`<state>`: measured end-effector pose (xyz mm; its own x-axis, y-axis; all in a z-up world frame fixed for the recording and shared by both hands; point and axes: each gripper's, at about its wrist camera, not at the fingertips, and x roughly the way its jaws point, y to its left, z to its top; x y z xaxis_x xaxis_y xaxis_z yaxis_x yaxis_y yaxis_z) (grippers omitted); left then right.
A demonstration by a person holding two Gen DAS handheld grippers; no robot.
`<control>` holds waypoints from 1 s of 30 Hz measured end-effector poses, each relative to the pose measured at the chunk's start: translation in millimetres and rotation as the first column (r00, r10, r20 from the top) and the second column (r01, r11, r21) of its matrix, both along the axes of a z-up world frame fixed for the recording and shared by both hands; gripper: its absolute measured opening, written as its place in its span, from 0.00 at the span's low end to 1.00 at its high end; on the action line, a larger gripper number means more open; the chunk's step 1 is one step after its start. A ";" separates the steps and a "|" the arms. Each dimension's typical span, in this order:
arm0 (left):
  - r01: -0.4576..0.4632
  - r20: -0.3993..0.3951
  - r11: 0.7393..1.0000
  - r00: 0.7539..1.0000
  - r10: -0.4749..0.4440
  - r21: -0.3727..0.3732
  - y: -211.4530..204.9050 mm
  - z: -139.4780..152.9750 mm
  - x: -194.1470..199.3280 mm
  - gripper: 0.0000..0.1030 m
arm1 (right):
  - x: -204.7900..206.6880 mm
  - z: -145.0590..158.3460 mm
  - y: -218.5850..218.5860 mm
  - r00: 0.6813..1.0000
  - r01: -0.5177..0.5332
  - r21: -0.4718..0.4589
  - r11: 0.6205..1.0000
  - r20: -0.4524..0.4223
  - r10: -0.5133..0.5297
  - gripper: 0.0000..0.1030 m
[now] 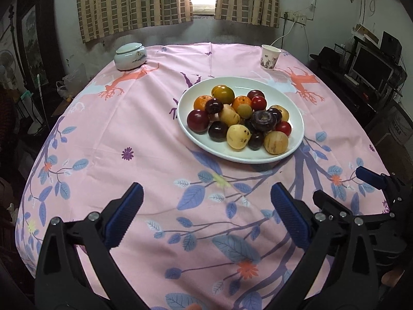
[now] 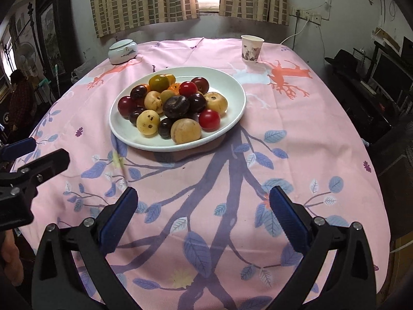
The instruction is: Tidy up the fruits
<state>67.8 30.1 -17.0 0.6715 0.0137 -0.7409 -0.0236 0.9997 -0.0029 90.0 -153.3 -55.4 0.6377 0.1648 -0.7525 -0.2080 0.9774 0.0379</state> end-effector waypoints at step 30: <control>0.006 0.005 1.000 1.000 -0.006 0.017 0.0 0.2 -3.2 0.98 | -2.3 2.3 -0.9 1.000 0.000 0.027 1.000 -0.005 0.000 0.99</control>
<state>64.6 30.2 -16.8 0.6750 0.0217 -0.7375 -0.0173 0.9998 0.0136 87.7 -154.2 -53.1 0.6342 0.1851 -0.7507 -0.2075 0.9760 0.0654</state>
